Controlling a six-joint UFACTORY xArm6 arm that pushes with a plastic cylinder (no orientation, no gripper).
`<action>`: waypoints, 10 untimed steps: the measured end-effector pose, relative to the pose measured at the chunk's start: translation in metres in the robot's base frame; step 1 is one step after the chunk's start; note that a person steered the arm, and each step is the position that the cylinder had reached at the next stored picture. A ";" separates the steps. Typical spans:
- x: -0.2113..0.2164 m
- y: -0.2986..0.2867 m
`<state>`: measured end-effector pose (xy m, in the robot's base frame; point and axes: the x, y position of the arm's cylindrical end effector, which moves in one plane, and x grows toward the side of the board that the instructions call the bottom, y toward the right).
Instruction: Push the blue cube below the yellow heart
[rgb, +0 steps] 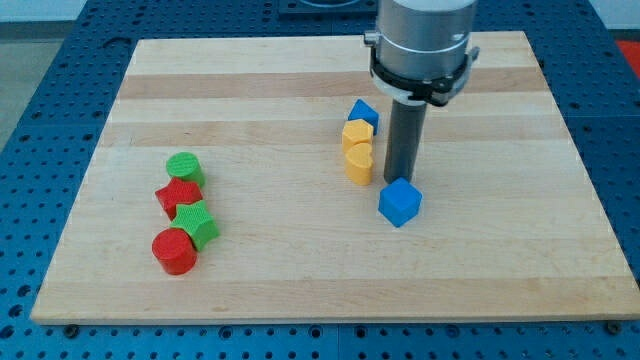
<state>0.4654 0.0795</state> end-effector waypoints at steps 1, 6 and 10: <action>-0.009 0.025; 0.046 0.022; 0.059 -0.004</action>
<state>0.5245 0.0752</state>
